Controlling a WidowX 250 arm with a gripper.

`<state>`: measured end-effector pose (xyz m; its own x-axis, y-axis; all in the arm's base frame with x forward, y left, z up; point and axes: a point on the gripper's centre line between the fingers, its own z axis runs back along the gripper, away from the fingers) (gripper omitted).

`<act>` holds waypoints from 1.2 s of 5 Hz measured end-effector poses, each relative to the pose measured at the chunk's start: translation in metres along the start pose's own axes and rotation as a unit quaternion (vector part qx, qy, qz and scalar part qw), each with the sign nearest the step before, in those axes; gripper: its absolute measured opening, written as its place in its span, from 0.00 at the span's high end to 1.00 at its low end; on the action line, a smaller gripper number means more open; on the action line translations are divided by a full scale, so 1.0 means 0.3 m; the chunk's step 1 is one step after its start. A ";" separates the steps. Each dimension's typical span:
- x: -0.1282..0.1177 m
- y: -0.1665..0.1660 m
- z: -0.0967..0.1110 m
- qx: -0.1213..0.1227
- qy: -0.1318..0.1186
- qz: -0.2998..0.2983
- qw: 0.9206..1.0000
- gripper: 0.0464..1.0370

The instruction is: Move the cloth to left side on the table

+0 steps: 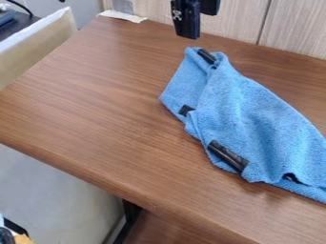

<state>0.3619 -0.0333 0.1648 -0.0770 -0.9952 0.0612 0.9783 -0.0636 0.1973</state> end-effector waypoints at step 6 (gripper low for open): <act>0.287 -0.165 -0.249 -0.070 -0.038 -0.135 0.988 0.04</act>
<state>0.3213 -0.1214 0.0871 -0.3482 -0.9322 0.0985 0.9365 -0.3414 0.0798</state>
